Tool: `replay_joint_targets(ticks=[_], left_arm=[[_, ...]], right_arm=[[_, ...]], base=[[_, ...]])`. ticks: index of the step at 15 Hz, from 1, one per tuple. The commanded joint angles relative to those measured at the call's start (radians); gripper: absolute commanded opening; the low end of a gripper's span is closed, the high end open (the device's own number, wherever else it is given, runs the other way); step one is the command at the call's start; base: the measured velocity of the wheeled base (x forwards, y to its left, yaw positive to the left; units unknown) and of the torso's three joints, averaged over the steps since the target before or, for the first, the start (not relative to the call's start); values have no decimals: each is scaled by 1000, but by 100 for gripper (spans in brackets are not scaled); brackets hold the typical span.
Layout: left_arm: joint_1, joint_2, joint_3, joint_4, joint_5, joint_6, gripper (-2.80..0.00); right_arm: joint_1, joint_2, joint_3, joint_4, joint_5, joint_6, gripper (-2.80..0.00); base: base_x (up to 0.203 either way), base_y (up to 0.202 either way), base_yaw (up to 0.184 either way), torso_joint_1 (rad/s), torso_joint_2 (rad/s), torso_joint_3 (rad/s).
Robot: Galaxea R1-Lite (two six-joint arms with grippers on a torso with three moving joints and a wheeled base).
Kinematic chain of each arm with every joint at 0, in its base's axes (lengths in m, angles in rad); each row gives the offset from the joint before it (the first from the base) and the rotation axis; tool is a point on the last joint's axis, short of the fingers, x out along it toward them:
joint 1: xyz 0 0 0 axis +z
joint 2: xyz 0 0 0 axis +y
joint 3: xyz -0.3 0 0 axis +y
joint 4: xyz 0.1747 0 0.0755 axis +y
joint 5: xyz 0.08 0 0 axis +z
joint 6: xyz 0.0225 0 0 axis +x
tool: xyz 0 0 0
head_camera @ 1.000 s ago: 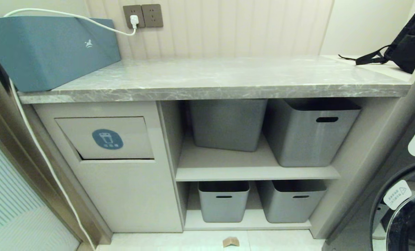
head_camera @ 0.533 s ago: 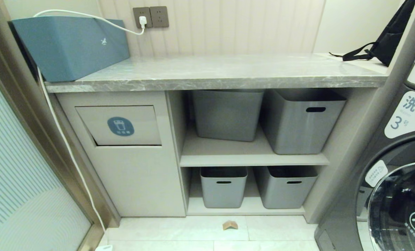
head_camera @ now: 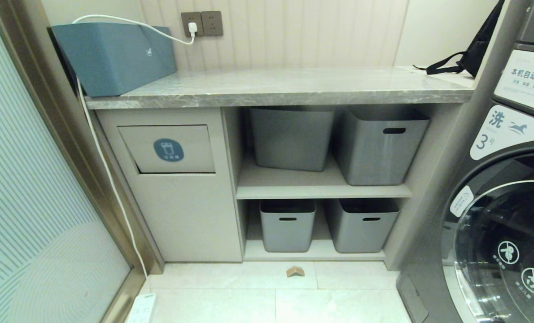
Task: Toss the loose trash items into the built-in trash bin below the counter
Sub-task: Pick up the garbage
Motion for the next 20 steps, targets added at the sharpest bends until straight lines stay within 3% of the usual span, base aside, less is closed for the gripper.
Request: replay_joint_targets(ticks=[1, 10, 20], left_arm=[[1, 1, 3, 1, -3, 5, -280], [1, 1, 3, 1, -3, 8, -280], [1, 1, 3, -2, -4, 22, -280]], right_arm=[[0, 2, 0, 1, 0, 0, -280], [0, 2, 0, 1, 0, 0, -280], [0, 1, 0, 1, 0, 0, -280]], base=[[0, 0, 0, 0, 0, 0], [0, 0, 0, 0, 0, -9], [0, 0, 0, 3, 2, -182]])
